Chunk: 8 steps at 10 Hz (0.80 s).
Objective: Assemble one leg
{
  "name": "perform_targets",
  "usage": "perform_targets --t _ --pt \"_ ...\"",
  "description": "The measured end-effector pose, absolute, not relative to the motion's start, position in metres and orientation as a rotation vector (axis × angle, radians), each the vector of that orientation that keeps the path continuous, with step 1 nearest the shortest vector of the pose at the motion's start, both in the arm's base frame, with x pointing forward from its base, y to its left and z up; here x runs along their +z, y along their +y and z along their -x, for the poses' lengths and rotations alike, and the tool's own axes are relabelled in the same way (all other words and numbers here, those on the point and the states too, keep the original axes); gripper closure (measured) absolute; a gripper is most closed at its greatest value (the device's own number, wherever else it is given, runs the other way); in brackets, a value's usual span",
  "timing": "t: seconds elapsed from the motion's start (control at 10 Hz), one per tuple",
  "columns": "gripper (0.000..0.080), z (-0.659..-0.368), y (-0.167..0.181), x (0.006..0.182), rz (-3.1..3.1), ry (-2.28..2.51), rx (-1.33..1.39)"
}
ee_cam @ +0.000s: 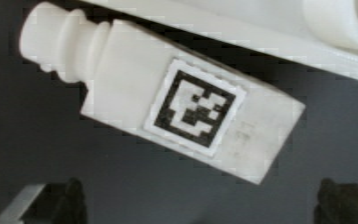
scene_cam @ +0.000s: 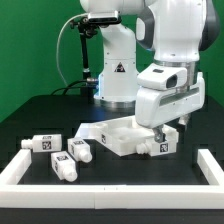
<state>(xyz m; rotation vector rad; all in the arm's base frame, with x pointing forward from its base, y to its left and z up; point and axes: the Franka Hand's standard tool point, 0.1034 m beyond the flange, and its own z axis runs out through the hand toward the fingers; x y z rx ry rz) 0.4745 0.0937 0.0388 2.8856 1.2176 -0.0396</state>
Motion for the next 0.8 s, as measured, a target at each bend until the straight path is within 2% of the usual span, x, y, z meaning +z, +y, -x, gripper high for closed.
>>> perform_targets --t 0.2,0.5,0.8 --pt "0.0150 -0.471 0.096 0.034 -2.826 1.328 -0.022" --pt "0.0150 -0.460 0.095 0.015 -2.791 1.417 -0.054" --pt "0.0150 -0.461 0.083 0.013 -2.808 1.393 -0.063"
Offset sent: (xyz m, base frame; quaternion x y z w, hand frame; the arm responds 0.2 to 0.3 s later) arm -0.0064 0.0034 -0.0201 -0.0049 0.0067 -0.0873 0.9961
